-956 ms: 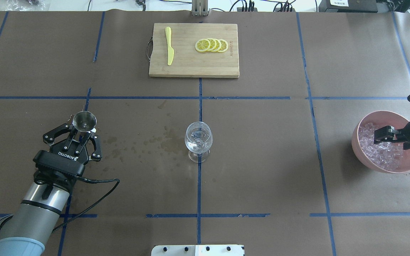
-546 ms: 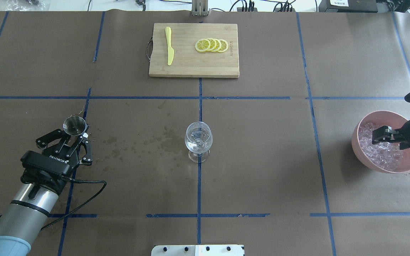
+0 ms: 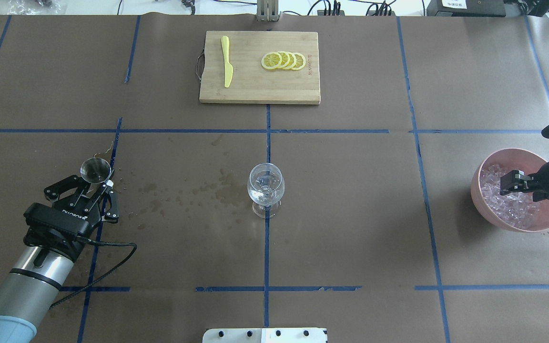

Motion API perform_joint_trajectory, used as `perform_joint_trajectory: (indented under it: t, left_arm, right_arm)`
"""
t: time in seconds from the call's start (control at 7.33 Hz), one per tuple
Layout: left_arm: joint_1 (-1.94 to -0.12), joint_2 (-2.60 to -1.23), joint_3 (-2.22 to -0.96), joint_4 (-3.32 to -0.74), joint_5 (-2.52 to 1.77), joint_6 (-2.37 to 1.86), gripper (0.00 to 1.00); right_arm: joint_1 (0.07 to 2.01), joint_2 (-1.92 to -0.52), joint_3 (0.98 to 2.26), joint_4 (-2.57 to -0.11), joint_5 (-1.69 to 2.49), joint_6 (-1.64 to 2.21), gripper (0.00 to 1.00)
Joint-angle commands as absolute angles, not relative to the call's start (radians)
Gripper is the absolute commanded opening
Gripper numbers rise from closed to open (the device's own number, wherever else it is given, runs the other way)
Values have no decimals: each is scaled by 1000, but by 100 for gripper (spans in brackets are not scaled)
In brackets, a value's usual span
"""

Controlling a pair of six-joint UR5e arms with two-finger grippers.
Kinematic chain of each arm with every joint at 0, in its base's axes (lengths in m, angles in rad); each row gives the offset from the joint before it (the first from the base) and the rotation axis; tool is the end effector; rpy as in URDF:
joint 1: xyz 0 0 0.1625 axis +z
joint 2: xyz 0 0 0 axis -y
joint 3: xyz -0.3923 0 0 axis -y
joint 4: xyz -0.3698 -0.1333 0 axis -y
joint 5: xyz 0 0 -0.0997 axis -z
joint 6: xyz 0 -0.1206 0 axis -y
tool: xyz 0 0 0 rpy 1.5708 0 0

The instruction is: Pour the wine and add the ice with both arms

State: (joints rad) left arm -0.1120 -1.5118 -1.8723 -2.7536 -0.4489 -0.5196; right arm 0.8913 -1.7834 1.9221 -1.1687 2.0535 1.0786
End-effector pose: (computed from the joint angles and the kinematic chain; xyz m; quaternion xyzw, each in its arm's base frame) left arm 0.3725 -0.2854 0.3743 0.6405 0.2415 -0.0203 0.7287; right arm -0.2063 -0.3784 0.5351 -0.0119 -0.3467 0.1229 0.9298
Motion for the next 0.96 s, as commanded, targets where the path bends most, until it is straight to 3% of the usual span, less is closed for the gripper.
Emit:
perform_joint_trajectory:
  t: [0.0,0.55,0.68,0.82]
  left_arm:
    - [-112,-1499,-1868,-2753,-456,-522,0]
    - [-112,-1491,-1865,-2753,-459,-522,0]
    - [-112,-1485,-1865,-2753,-459,-522,0]
    - [-112,-1482,-1865,-2753,-459,-532,0]
  right_arm:
    - [891,-1784,1913,-1169,2063,1078,73]
    - [890,-1784,1914,-1169,2092,1080,65]
    - [890,-1784,1914,-1167,2100,1080,56]
    - [890,-1784,1916,-1169,2100,1078,41]
